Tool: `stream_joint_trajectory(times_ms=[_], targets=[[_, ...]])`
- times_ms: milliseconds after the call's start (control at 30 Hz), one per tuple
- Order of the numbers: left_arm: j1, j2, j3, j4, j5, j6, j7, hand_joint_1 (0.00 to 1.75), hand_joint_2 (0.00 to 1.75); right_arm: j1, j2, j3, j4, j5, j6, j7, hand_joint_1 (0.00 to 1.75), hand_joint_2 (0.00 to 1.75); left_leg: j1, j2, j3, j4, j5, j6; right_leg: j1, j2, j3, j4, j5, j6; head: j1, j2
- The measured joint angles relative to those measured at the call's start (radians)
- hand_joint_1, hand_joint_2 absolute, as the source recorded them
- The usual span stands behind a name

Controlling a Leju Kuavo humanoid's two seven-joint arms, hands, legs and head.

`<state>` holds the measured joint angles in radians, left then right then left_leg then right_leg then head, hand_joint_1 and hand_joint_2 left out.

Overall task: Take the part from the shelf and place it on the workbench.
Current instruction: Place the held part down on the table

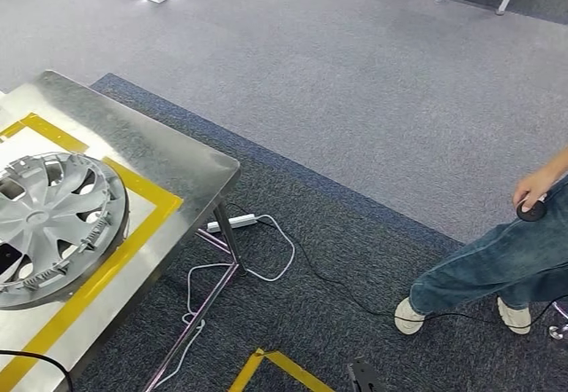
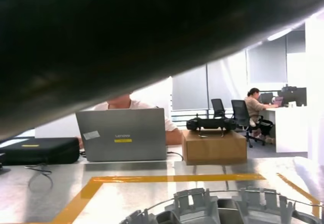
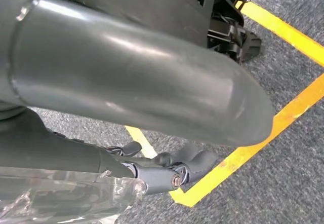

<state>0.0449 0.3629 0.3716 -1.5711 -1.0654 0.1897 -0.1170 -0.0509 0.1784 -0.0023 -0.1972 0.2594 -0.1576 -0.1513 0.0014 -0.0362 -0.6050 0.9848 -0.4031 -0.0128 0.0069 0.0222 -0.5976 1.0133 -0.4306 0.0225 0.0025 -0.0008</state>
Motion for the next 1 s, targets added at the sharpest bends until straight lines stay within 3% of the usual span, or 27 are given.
stream_joint_trajectory(times_ms=[100,167,267,300,333,367,400,433,467,533,600,667,733,800,833,867,900,933,1000], targets=[[0.012,-0.003,0.014,-0.007,-0.018,0.003,0.009,0.0,0.0,0.0,0.004,0.0,0.0,0.011,-0.018,0.006,0.0,0.0,0.0,-0.001,0.007,-0.016,0.003,0.019,-0.003,-0.003,0.005,-0.012,0.004,0.012,-0.001,0.0],[0.017,-0.005,0.025,-0.011,-0.025,0.005,0.015,0.0,0.0,-0.001,0.006,0.0,-0.001,0.016,-0.025,0.009,0.0,0.0,0.007,-0.004,0.023,-0.042,0.016,0.027,0.0,-0.007,-0.006,0.019,-0.022,0.019,0.001,0.0],[0.028,-0.011,0.035,-0.012,-0.036,0.007,0.018,0.0,0.0,0.0,0.007,0.0,-0.001,0.02,-0.025,0.013,0.0,0.0,0.014,-0.015,0.03,-0.051,0.023,0.026,-0.007,-0.011,-0.082,0.198,-0.12,0.031,0.004,0.0],[0.034,-0.014,0.037,-0.012,-0.042,0.007,0.018,0.0,0.0,0.001,0.007,0.0,-0.001,0.021,-0.025,0.014,0.0,0.0,0.016,-0.021,0.029,-0.05,0.023,0.023,-0.011,-0.012,-0.102,0.245,-0.137,0.036,0.004,0.0],[0.038,-0.017,0.039,-0.012,-0.047,0.007,0.018,0.0,0.0,0.002,0.007,0.0,-0.001,0.021,-0.025,0.014,0.0,0.0,0.02,-0.03,0.028,-0.049,0.022,0.018,-0.015,-0.012,-0.105,0.257,-0.136,0.041,0.004,0.0],[0.041,-0.02,0.041,-0.011,-0.053,0.007,0.018,0.0,0.0,0.003,0.007,0.0,-0.001,0.021,-0.025,0.015,0.0,0.0,0.025,-0.04,0.027,-0.047,0.022,0.011,-0.019,-0.011,-0.085,0.226,-0.115,0.046,0.004,0.0],[0.043,-0.023,0.043,-0.011,-0.057,0.007,0.018,0.0,0.0,0.003,0.007,0.0,-0.001,0.022,-0.025,0.015,0.0,0.0,0.03,-0.051,0.027,-0.043,0.02,0.003,-0.026,-0.003,-0.047,0.162,-0.083,0.053,0.004,0.0],[0.044,-0.025,0.044,-0.011,-0.061,0.007,0.018,0.0,0.0,0.003,0.007,0.0,-0.001,0.022,-0.025,0.015,0.0,0.0,0.035,-0.061,0.024,-0.036,0.018,-0.007,-0.032,0.017,-0.007,0.093,-0.062,0.062,0.005,0.0],[0.045,-0.025,0.046,-0.01,-0.063,0.007,0.018,0.0,0.0,0.002,0.008,0.0,-0.001,0.023,-0.024,0.014,0.0,0.0,0.039,-0.072,0.019,-0.027,0.014,-0.017,-0.036,0.033,0.026,0.038,-0.048,0.062,0.007,0.0],[0.047,-0.025,0.048,-0.01,-0.067,0.007,0.018,0.0,0.0,0.001,0.011,0.0,-0.001,0.023,-0.02,0.015,0.0,0.0,0.041,-0.089,0.008,-0.018,0.015,-0.032,-0.036,0.048,0.049,0.004,-0.048,0.049,0.009,0.0],[0.051,-0.025,0.049,-0.01,-0.072,0.005,0.018,0.0,0.0,0.001,0.011,0.0,-0.001,0.024,-0.013,0.015,0.0,0.0,0.045,-0.101,0.001,-0.02,0.022,-0.04,-0.032,0.025,0.046,0.01,-0.044,0.024,0.008,0.0],[0.053,-0.025,0.049,-0.01,-0.076,0.004,0.019,0.0,0.0,0.001,0.011,0.0,-0.001,0.025,-0.006,0.015,0.0,0.0,0.041,-0.058,-0.016,0.012,0.003,-0.042,-0.03,0.002,0.045,0.011,-0.042,0.008,0.004,0.0],[0.05,-0.026,0.048,-0.01,-0.077,0.004,0.02,0.0,0.0,0.002,0.011,-0.001,-0.001,0.025,-0.004,0.015,0.0,0.0,0.034,0.007,-0.07,0.129,-0.06,-0.04,-0.025,-0.023,0.043,0.01,-0.042,-0.004,-0.001,0.0],[0.049,-0.029,0.046,-0.01,-0.078,0.003,0.02,0.0,0.0,0.005,0.011,-0.001,-0.001,0.025,-0.003,0.015,0.0,0.0,0.033,0.025,-0.133,0.267,-0.119,-0.036,-0.019,-0.051,0.041,0.01,-0.044,-0.008,-0.002,0.0],[0.05,-0.03,0.046,-0.01,-0.078,0.003,0.02,0.0,0.0,0.005,0.011,-0.001,-0.001,0.025,-0.003,0.015,0.0,0.0,0.032,0.026,-0.145,0.296,-0.123,-0.034,-0.017,-0.065,0.041,0.01,-0.045,-0.01,-0.002,0.0],[0.051,-0.031,0.046,-0.01,-0.078,0.003,0.02,0.0,0.0,0.005,0.011,-0.001,-0.001,0.025,-0.003,0.015,0.0,0.0,0.032,0.027,-0.135,0.283,-0.107,-0.032,-0.016,-0.079,0.042,0.01,-0.046,-0.01,-0.002,0.0],[0.051,-0.031,0.046,-0.01,-0.078,0.003,0.02,0.0,0.0,0.004,0.011,-0.001,-0.001,0.025,-0.003,0.015,0.0,0.0,0.03,0.035,-0.106,0.231,-0.077,-0.028,-0.016,-0.092,0.044,0.01,-0.048,-0.009,-0.002,0.0],[0.051,-0.031,0.046,-0.01,-0.078,0.003,0.02,0.0,0.0,0.003,0.011,-0.001,-0.001,0.025,-0.003,0.015,0.0,0.0,0.028,0.054,-0.066,0.159,-0.044,-0.025,-0.015,-0.104,0.048,0.01,-0.05,-0.007,-0.002,0.0],[0.047,-0.031,0.046,-0.01,-0.078,0.003,0.02,0.0,0.0,0.001,0.011,-0.001,-0.001,0.025,-0.003,0.015,0.0,0.0,0.018,0.097,-0.005,0.043,-0.011,-0.021,-0.009,-0.124,0.052,0.012,-0.057,0.003,-0.003,0.0]])
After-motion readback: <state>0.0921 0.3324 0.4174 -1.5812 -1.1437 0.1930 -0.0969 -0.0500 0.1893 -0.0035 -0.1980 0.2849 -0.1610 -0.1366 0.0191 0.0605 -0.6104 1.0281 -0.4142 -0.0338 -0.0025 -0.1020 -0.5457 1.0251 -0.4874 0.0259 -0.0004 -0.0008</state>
